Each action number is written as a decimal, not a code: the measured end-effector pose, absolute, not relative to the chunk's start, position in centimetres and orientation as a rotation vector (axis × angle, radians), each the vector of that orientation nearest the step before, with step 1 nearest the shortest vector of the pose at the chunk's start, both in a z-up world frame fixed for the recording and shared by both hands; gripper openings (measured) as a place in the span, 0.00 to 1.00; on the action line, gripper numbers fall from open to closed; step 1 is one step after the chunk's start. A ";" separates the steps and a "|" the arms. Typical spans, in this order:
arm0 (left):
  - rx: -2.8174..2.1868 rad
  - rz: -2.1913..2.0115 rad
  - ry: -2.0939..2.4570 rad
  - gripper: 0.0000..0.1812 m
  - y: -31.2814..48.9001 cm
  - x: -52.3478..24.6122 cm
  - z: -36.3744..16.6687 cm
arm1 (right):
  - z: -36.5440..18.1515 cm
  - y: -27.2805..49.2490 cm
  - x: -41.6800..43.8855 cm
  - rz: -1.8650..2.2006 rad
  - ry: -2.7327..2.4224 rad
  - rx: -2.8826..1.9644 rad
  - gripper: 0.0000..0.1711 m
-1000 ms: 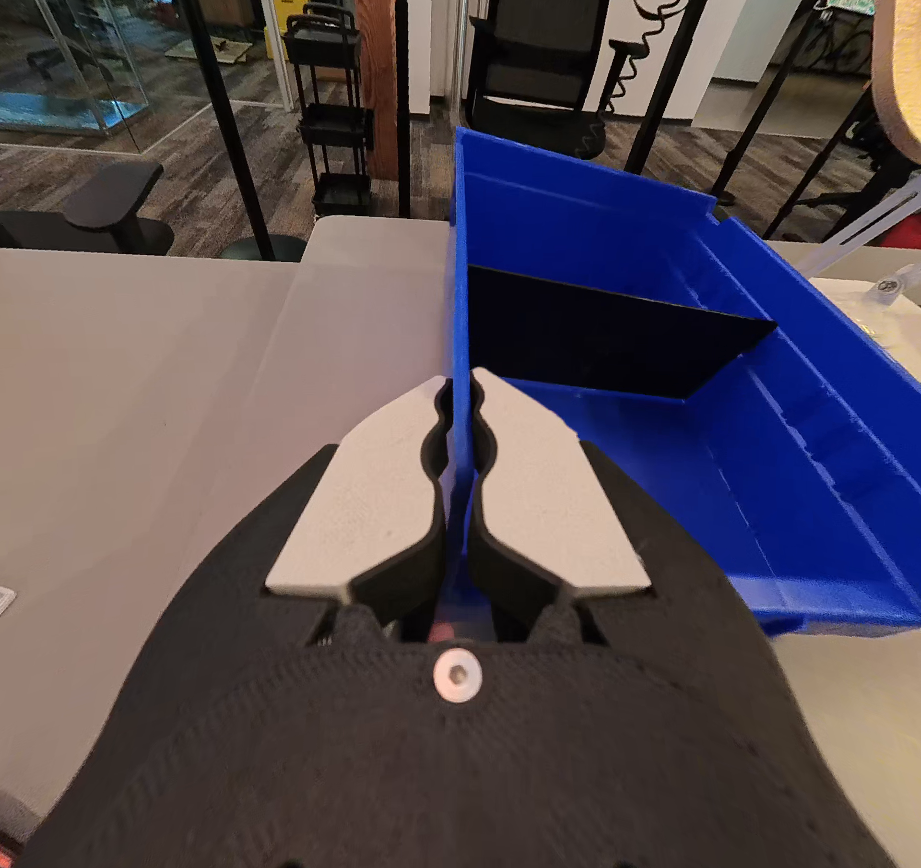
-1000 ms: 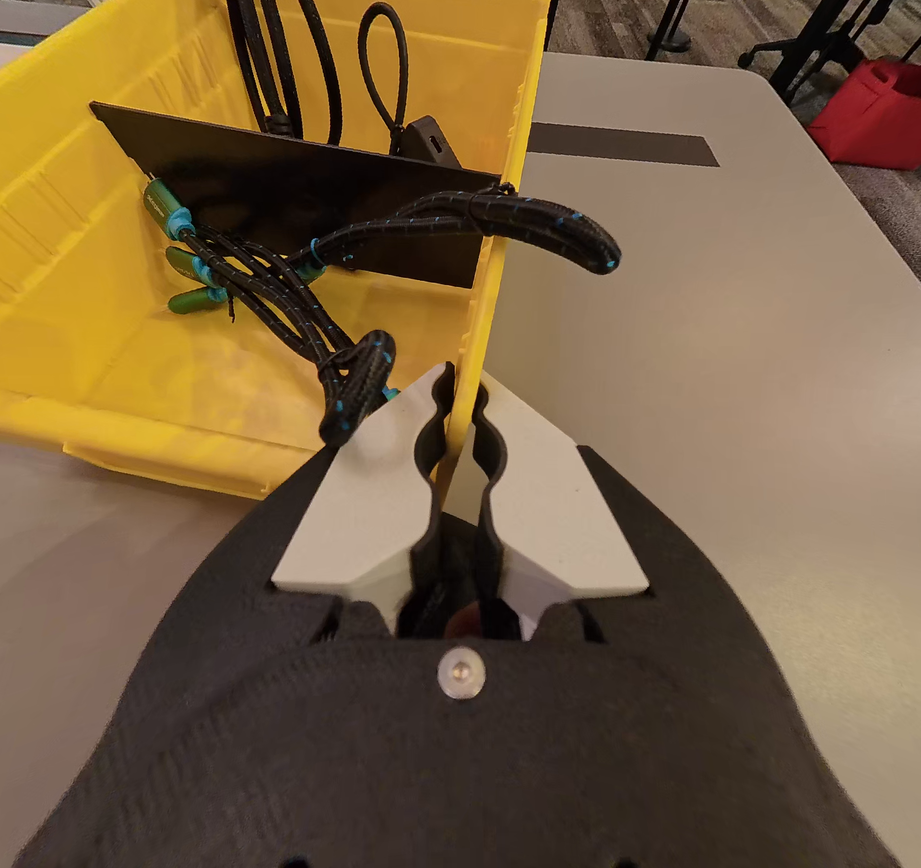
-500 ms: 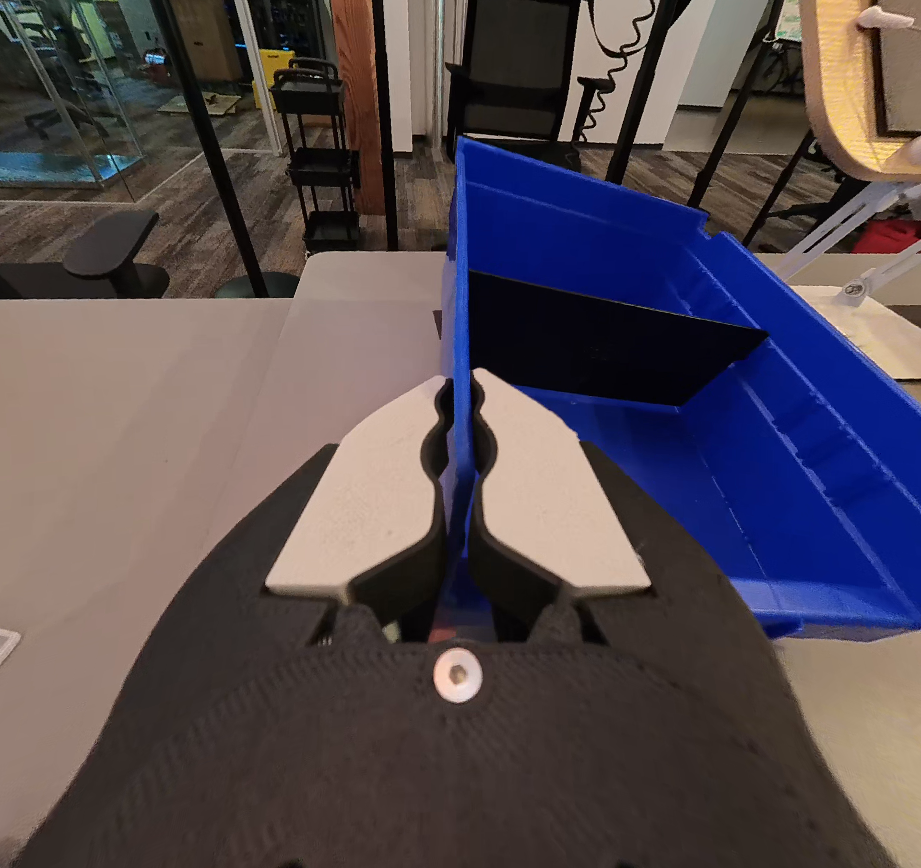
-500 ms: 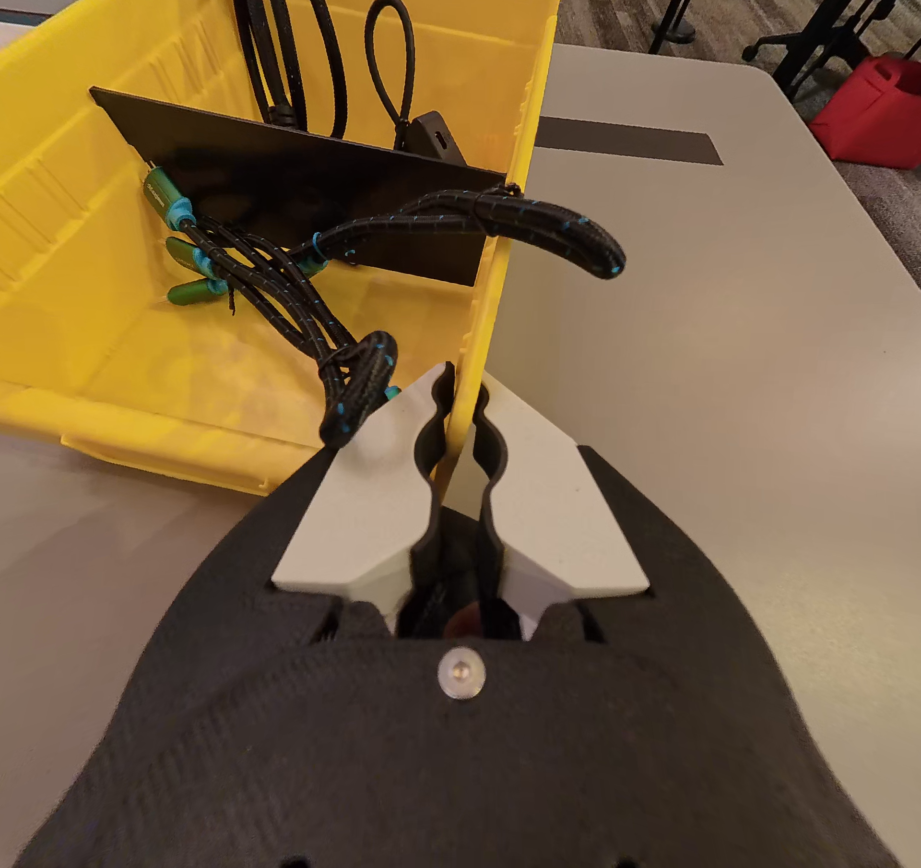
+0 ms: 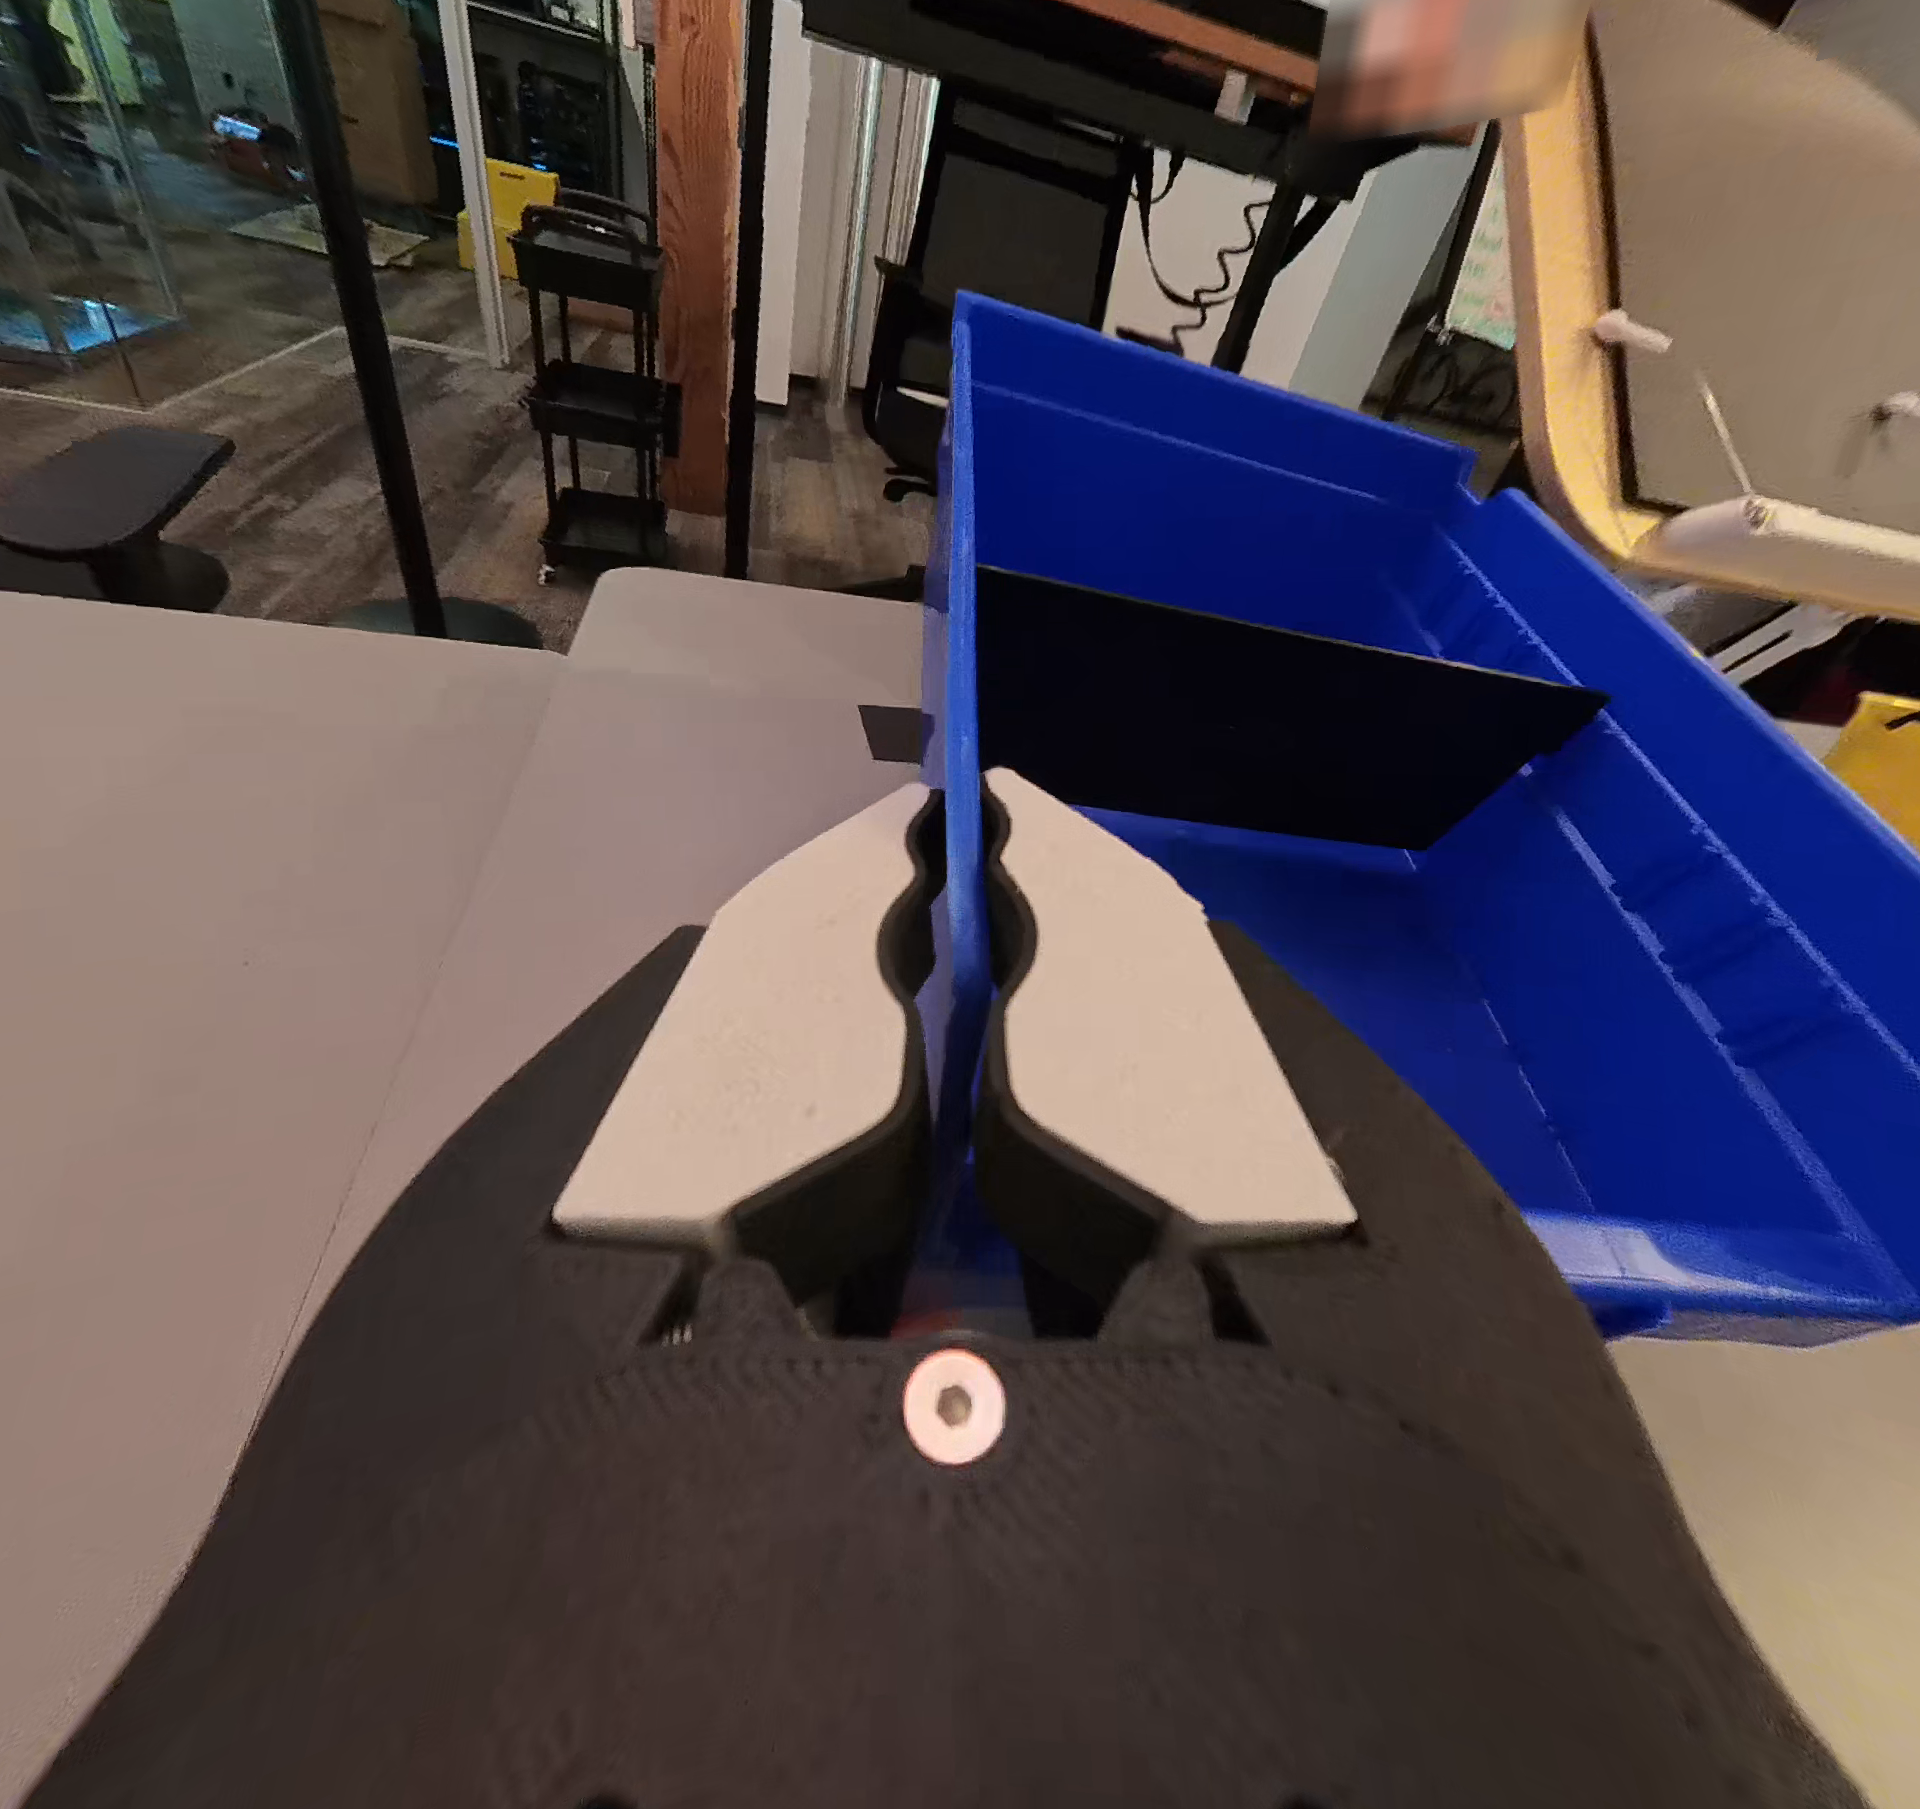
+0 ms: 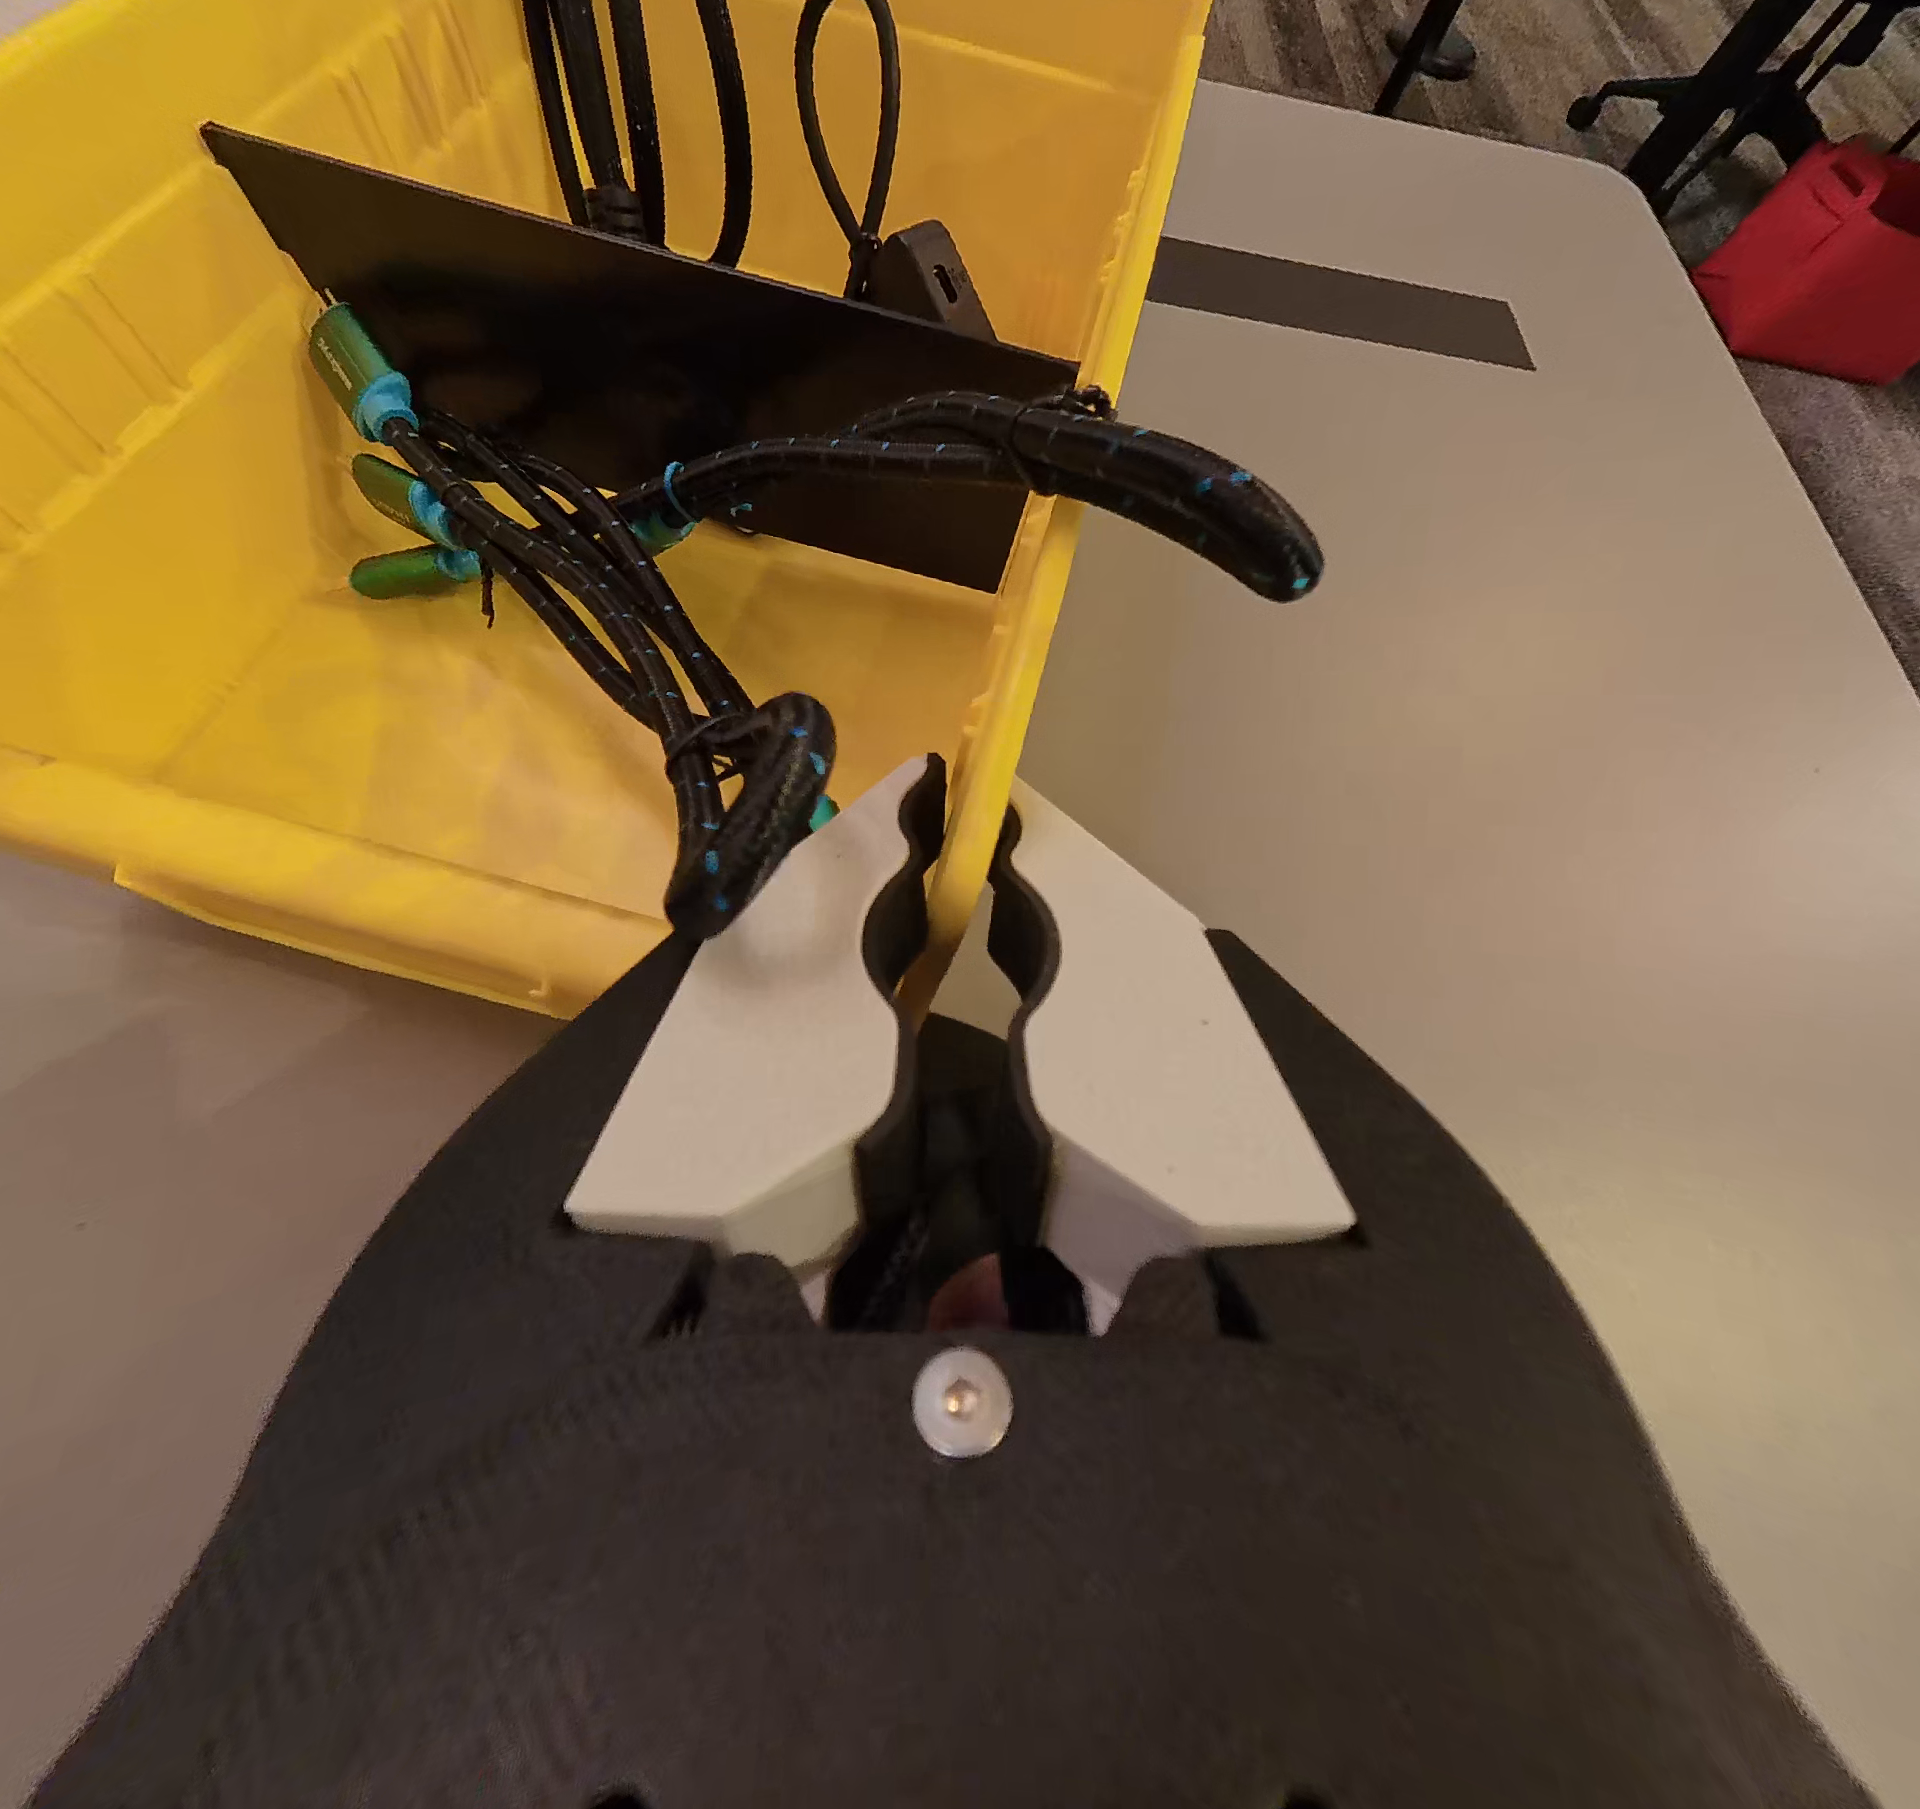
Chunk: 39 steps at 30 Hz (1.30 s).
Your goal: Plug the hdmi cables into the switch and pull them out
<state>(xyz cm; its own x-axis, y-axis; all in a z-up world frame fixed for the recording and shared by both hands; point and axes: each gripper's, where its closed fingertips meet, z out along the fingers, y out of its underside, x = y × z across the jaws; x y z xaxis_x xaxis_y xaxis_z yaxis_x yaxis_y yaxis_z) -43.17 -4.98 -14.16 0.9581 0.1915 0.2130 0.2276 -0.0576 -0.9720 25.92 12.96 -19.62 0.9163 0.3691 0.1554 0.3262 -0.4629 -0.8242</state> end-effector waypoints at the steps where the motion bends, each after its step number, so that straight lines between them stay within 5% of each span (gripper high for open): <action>1: -1.625 -0.034 -0.329 0.02 -5.2 -43.3 -13.9 | -19.6 12.8 25.8 0.051 -0.500 -2.090 0.01; 39: -1.325 0.002 -0.374 0.02 -12.0 -46.0 -6.3 | -20.3 1.4 18.2 0.207 -0.648 -2.055 0.01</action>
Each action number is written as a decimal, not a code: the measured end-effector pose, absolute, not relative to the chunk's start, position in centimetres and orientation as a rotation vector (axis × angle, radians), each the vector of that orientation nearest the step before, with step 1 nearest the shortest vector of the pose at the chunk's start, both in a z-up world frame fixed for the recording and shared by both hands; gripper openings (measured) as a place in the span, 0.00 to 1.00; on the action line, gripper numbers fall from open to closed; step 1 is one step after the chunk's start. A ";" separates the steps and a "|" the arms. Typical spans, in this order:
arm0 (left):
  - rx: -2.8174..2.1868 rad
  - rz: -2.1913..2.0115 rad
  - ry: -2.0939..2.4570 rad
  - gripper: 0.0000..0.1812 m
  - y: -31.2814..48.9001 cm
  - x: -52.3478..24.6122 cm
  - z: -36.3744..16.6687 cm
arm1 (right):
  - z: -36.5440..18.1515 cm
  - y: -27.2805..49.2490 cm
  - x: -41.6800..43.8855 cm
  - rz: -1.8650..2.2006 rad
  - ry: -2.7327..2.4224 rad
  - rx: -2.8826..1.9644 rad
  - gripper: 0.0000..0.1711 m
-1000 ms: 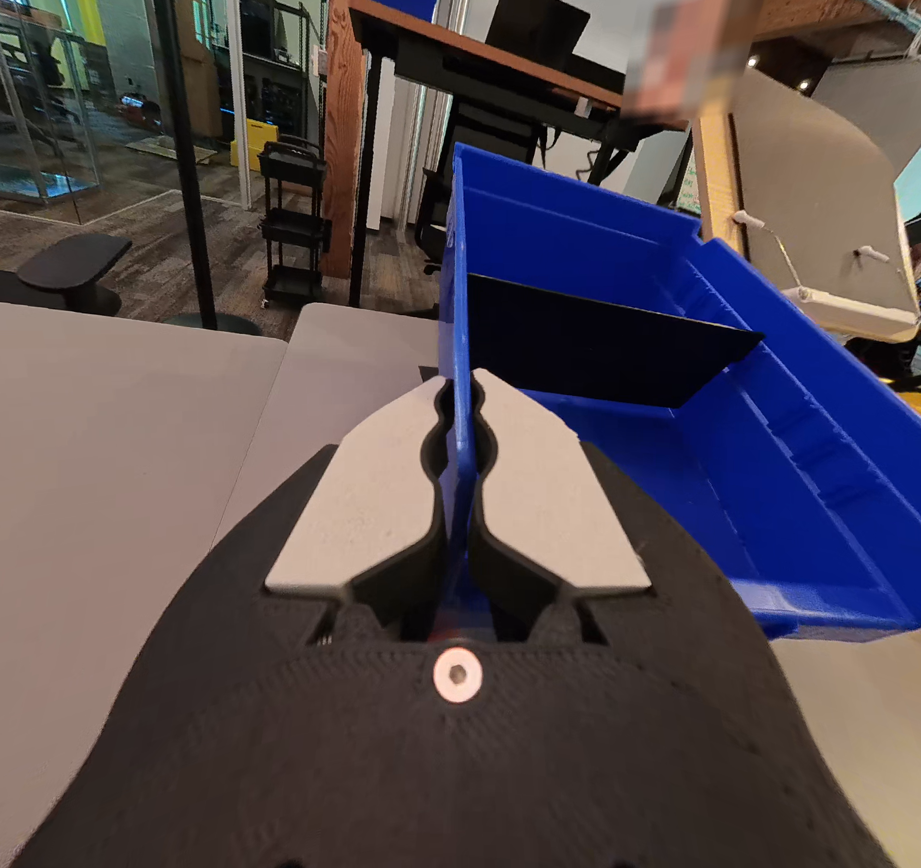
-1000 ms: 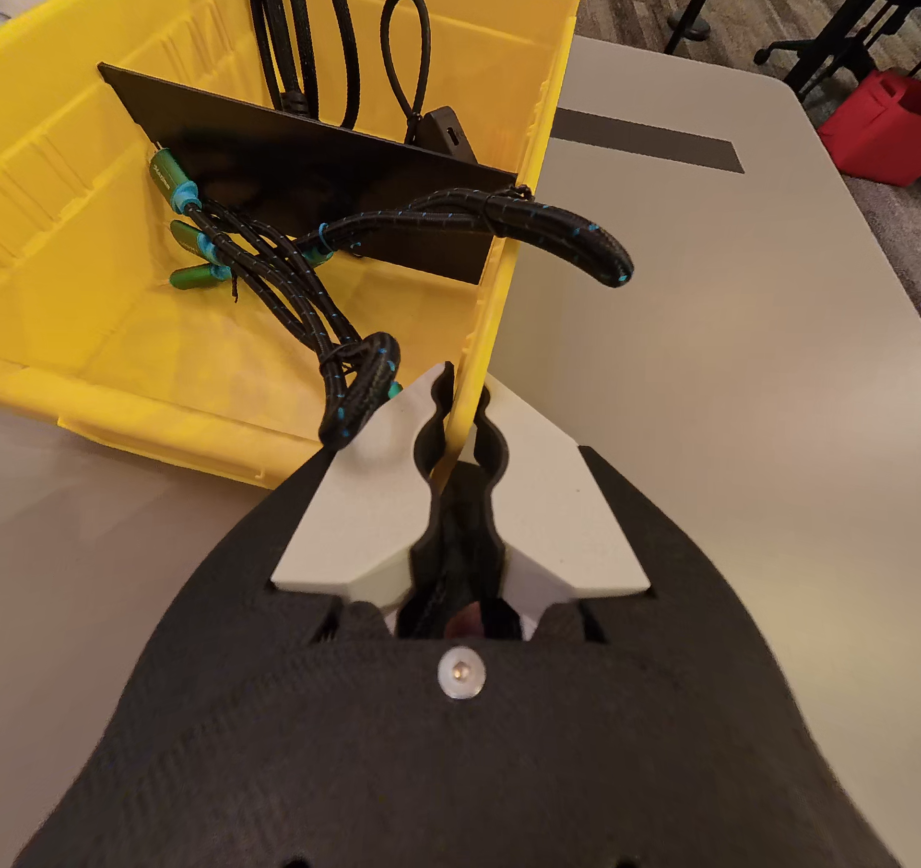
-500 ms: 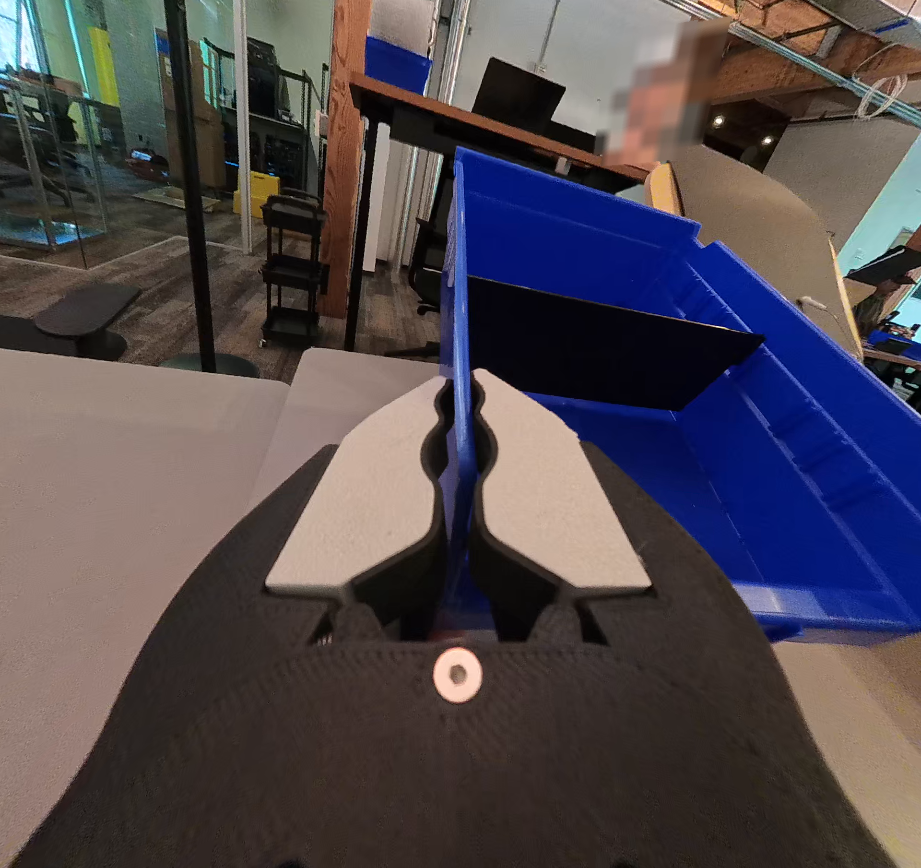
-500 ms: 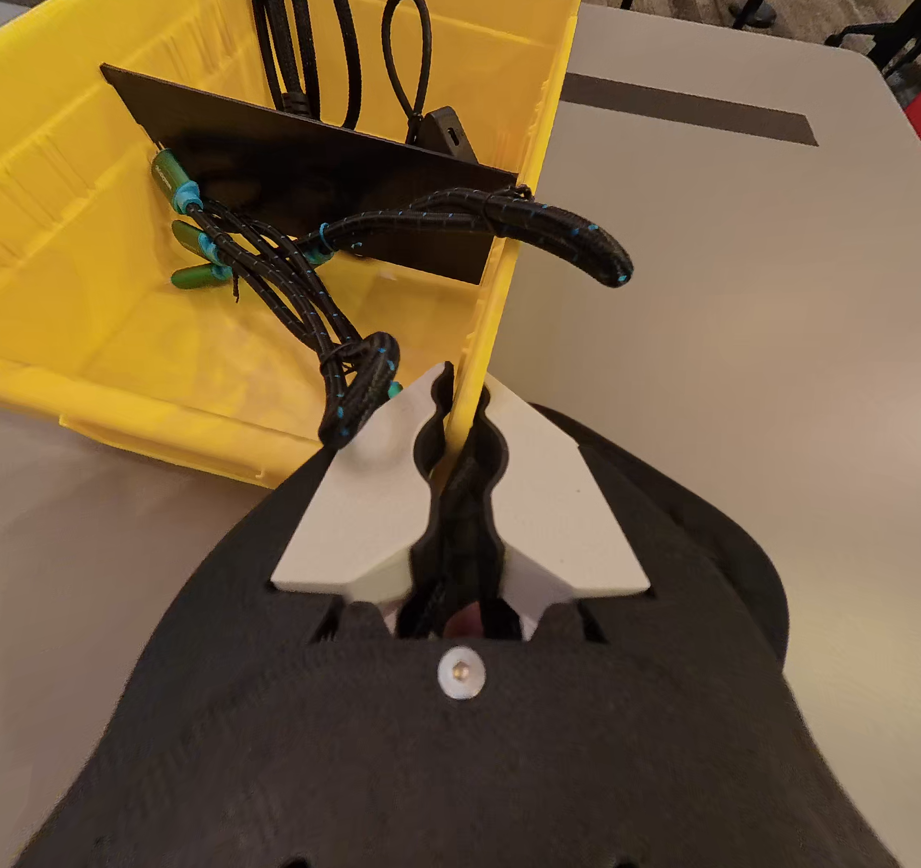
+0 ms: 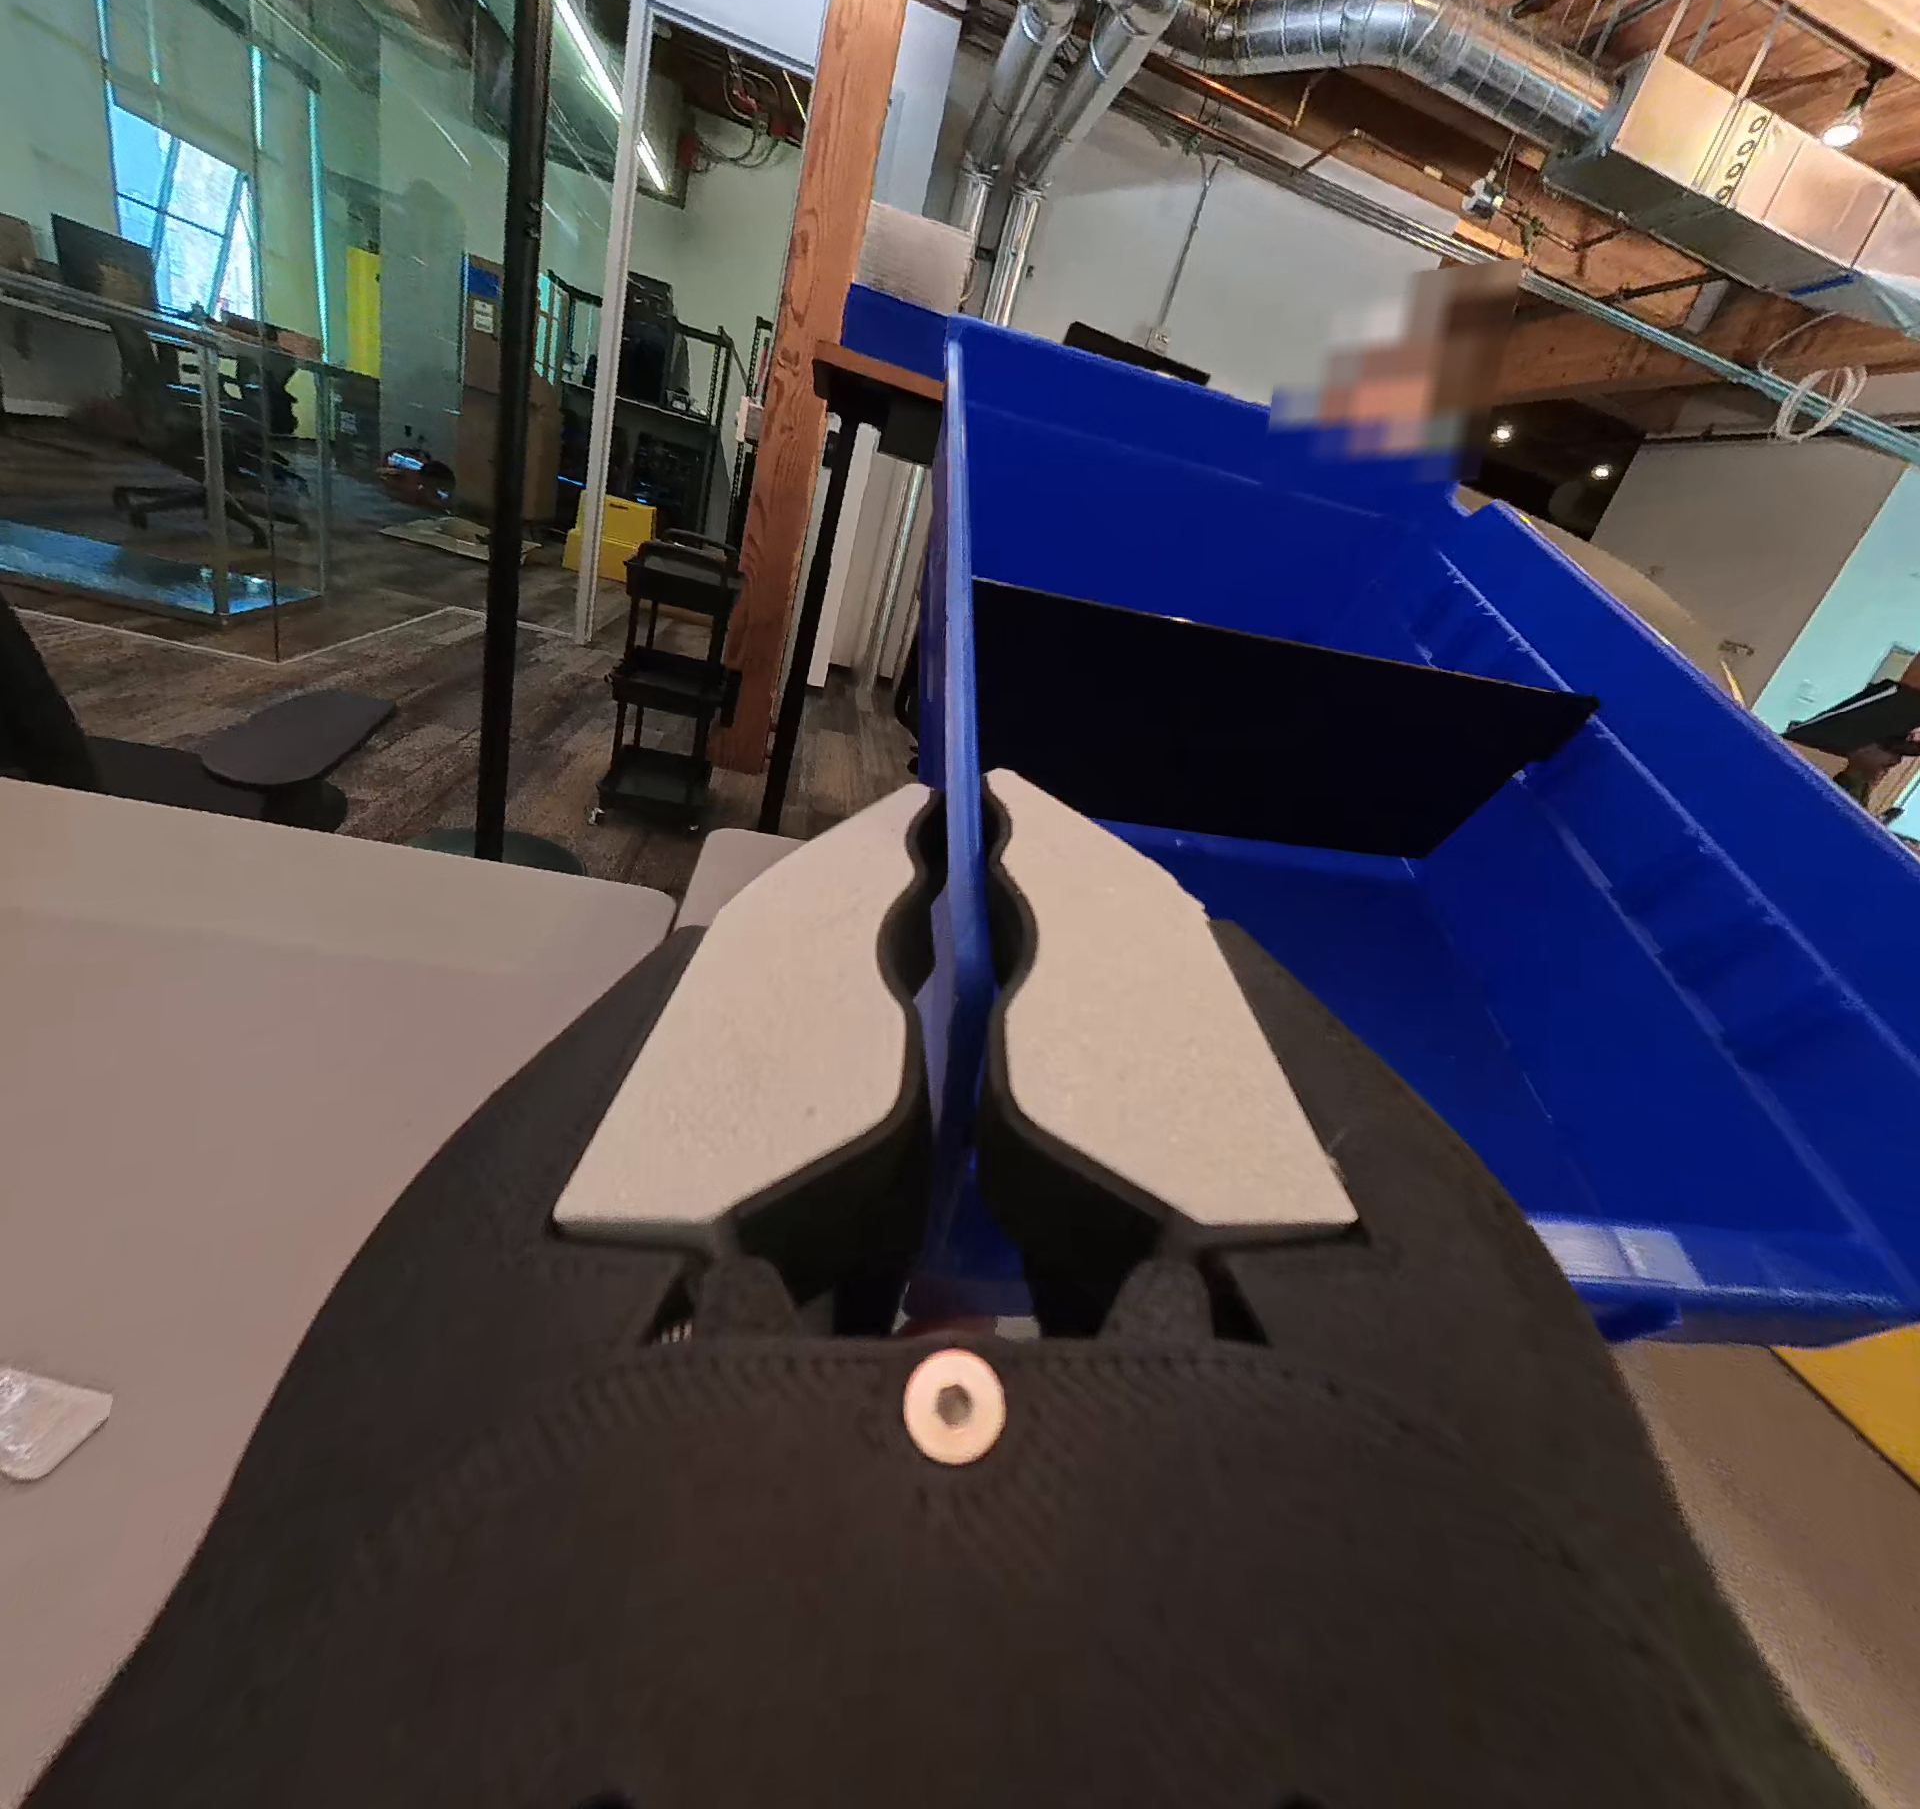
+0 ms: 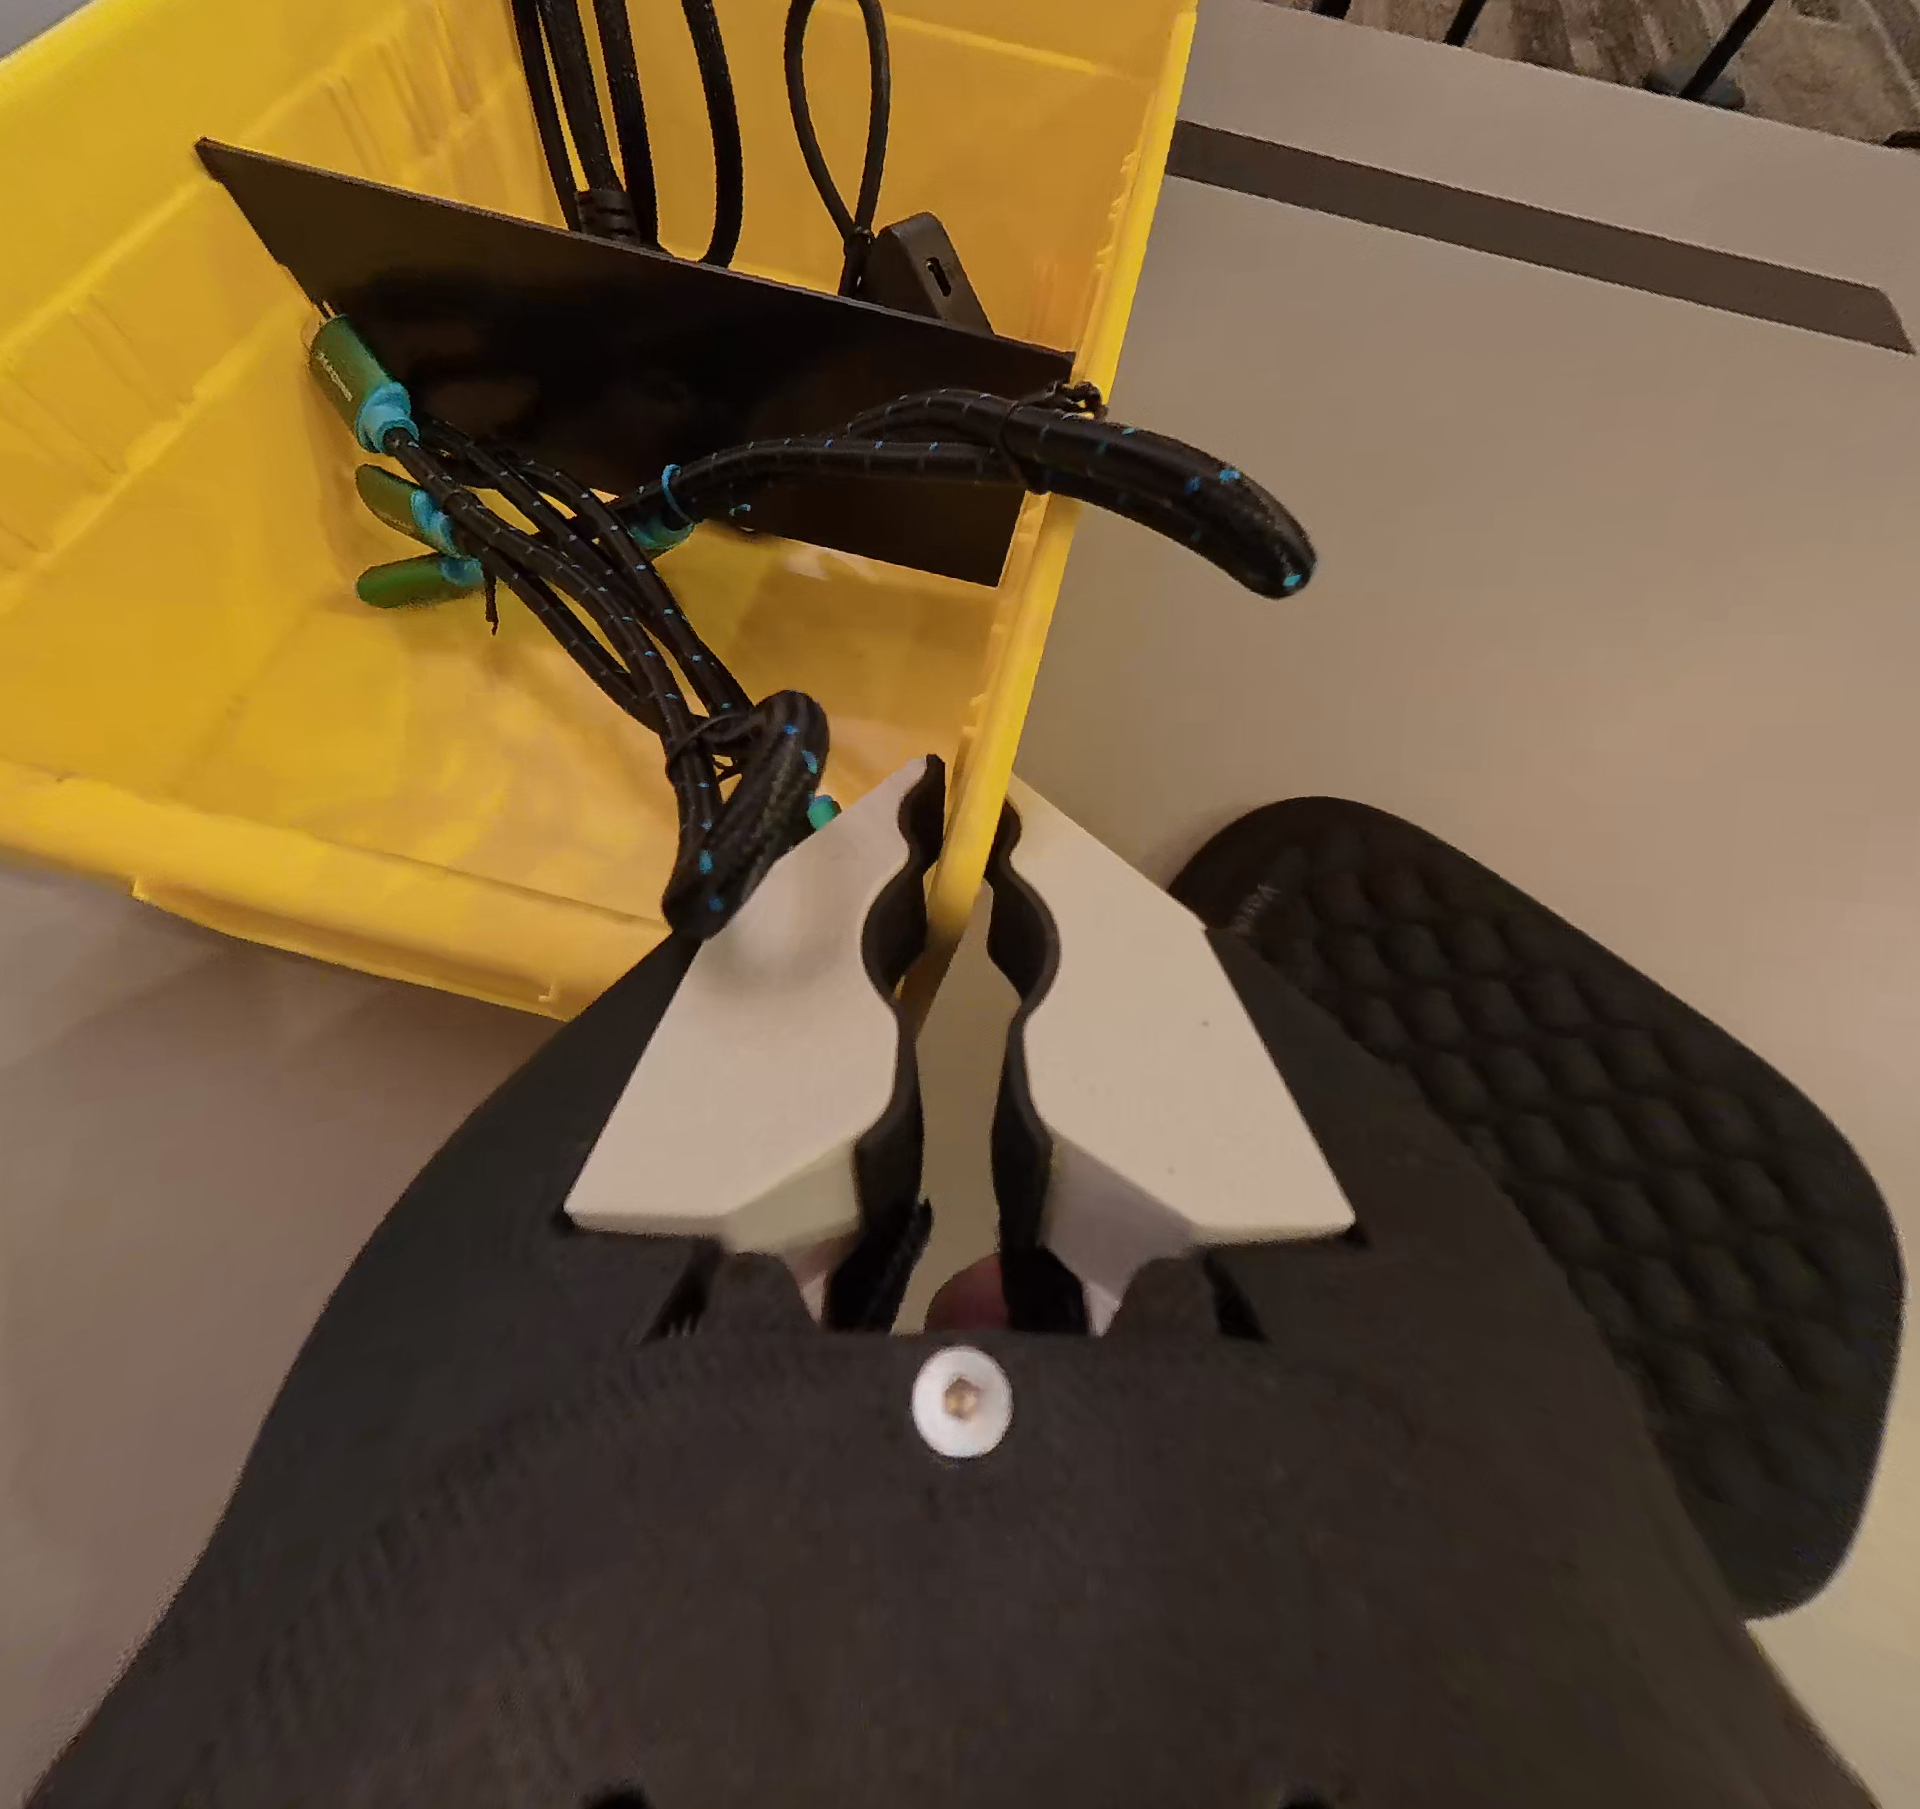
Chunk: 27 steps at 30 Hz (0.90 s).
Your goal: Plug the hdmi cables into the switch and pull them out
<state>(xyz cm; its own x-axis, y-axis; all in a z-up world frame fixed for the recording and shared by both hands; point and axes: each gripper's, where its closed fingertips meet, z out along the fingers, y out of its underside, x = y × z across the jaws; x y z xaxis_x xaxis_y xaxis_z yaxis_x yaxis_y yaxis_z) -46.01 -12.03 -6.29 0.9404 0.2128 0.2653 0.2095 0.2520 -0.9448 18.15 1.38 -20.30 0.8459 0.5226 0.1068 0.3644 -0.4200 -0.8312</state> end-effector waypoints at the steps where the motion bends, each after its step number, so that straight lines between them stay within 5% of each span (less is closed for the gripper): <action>1: -1.320 0.007 -0.378 0.02 -12.2 -46.2 -6.2 | -20.3 1.1 17.6 0.215 -0.656 -2.054 0.01; 27: -1.210 0.116 -0.482 0.01 -17.3 -50.6 -4.6 | -21.0 -1.8 -2.3 0.417 -0.840 -1.937 0.05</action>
